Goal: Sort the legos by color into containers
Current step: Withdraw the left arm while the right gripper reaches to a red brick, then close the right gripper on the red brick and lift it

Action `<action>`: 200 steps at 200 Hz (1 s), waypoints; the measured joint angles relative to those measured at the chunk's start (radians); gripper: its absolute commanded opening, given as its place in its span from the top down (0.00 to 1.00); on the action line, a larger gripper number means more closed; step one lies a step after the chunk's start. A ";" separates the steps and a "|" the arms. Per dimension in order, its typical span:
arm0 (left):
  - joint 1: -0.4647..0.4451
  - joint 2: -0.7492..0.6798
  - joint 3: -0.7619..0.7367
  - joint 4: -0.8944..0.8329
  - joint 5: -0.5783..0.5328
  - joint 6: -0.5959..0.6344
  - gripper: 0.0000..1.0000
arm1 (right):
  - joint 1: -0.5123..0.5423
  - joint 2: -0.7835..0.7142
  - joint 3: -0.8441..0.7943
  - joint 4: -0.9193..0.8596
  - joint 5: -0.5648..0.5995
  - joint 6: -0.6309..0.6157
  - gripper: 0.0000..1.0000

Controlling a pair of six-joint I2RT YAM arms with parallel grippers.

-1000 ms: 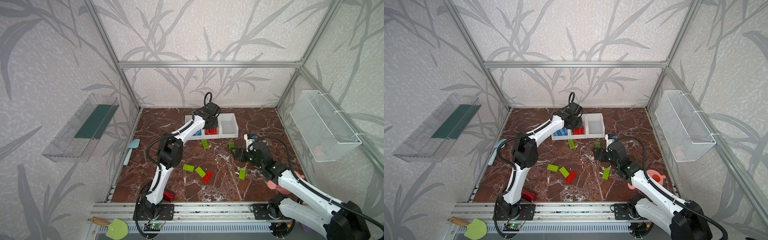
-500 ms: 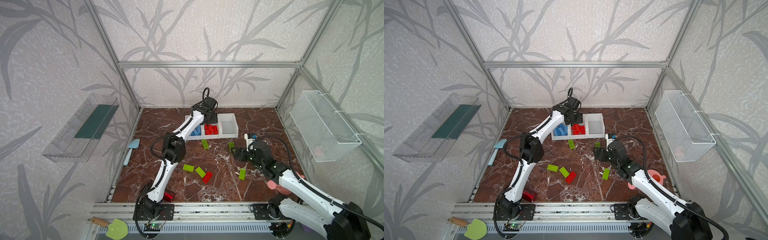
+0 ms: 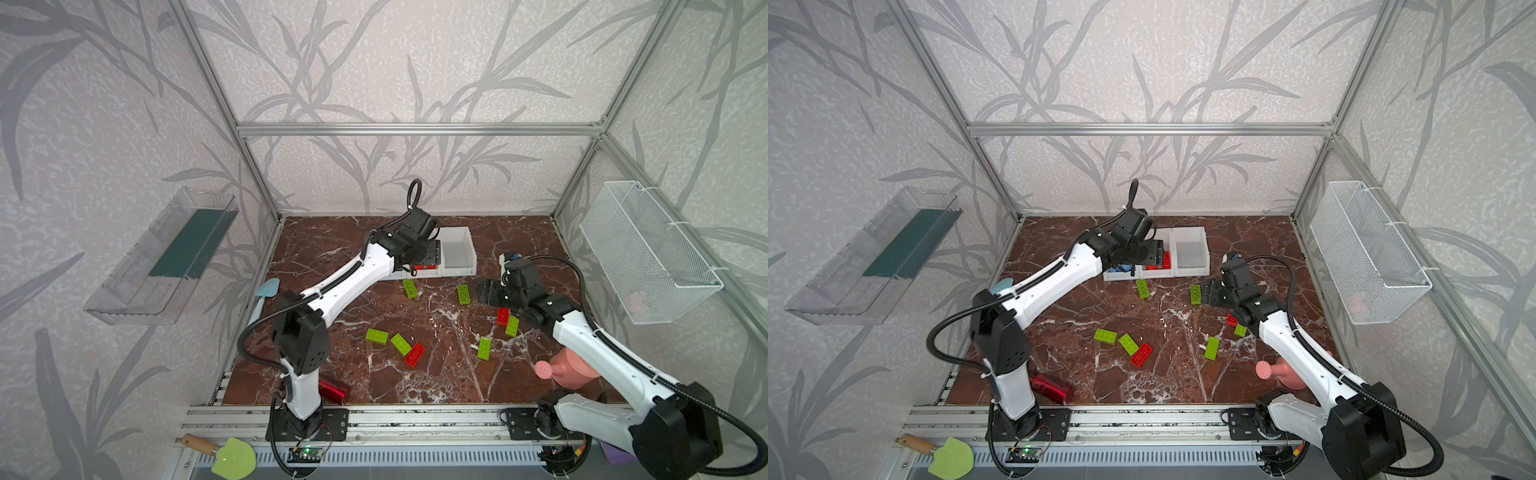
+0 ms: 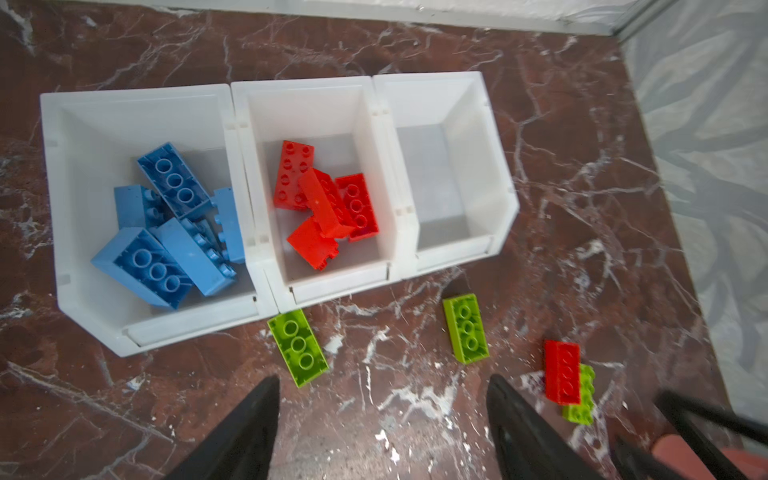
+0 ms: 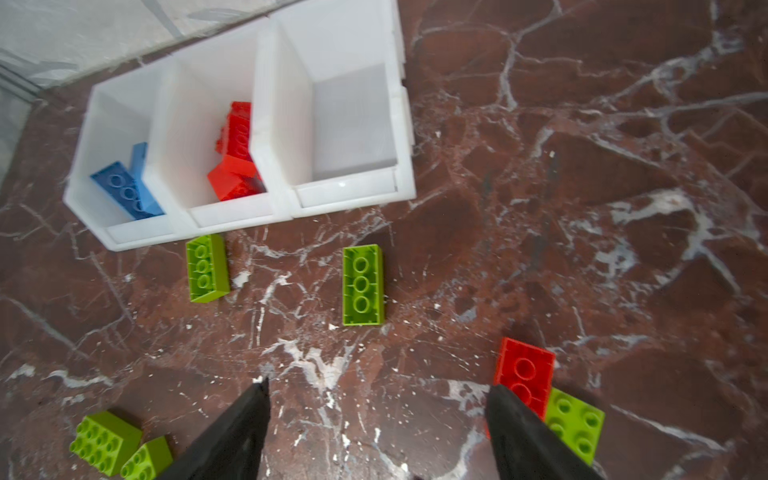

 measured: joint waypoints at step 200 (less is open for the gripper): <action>-0.159 -0.560 -0.832 0.223 -0.079 -0.131 0.23 | -0.101 0.419 0.061 -0.080 0.042 0.030 0.29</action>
